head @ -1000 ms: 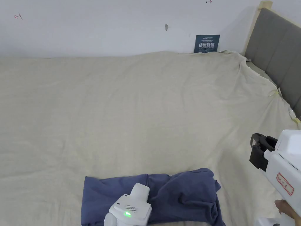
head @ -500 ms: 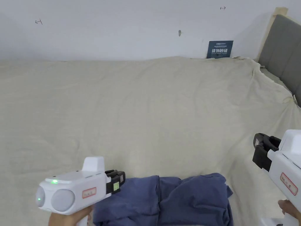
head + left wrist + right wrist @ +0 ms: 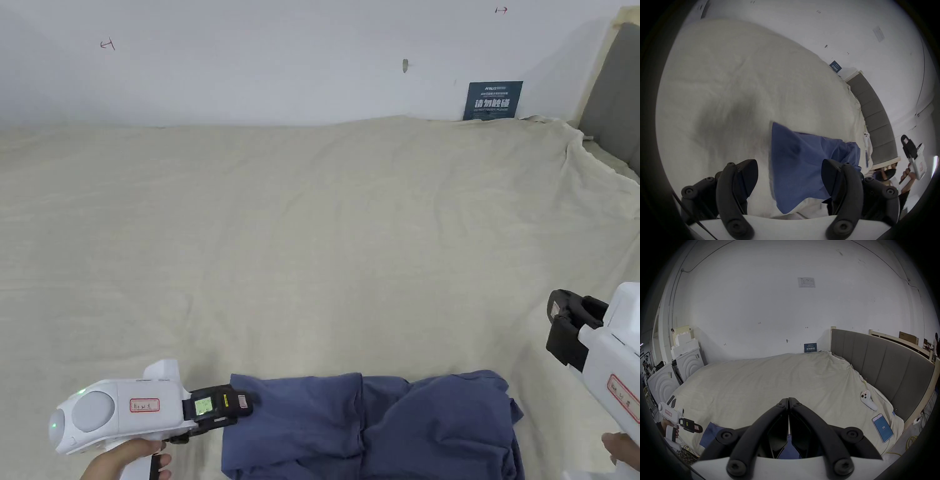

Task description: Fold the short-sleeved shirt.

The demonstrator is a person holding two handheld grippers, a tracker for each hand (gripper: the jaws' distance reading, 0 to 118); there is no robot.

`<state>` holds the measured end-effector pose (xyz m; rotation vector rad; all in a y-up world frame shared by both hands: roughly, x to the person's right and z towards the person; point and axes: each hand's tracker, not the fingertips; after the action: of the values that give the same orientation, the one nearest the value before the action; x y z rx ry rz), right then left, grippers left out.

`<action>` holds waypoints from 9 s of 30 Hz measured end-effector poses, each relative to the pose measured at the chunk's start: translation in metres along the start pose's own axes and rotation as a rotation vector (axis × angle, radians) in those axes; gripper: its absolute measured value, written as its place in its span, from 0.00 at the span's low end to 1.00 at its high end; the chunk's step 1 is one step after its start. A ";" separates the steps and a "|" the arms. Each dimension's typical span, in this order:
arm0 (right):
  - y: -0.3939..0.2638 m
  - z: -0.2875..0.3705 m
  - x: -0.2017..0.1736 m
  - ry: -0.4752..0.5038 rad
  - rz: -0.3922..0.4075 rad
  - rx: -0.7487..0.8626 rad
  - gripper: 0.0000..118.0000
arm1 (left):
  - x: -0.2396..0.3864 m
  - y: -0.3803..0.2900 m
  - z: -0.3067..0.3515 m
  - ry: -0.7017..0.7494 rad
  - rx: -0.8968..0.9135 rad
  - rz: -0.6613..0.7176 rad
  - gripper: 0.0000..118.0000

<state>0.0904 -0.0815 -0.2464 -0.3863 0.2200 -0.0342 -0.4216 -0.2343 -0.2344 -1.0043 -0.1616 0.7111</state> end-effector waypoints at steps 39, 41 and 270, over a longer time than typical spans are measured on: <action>0.008 -0.006 0.002 0.029 -0.020 0.012 0.00 | -0.038 0.003 0.100 0.212 0.097 -0.007 0.06; 0.007 -0.006 0.002 0.035 -0.027 0.015 0.00 | -0.035 0.001 0.111 0.226 0.105 -0.011 0.06; -0.015 -0.061 -0.117 0.165 0.095 0.149 0.00 | -0.135 0.117 0.198 0.596 0.231 -0.064 0.13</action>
<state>-0.0367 -0.1094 -0.2720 -0.2240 0.3958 0.0109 -0.6665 -0.1361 -0.1965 -0.9440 0.3979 0.3389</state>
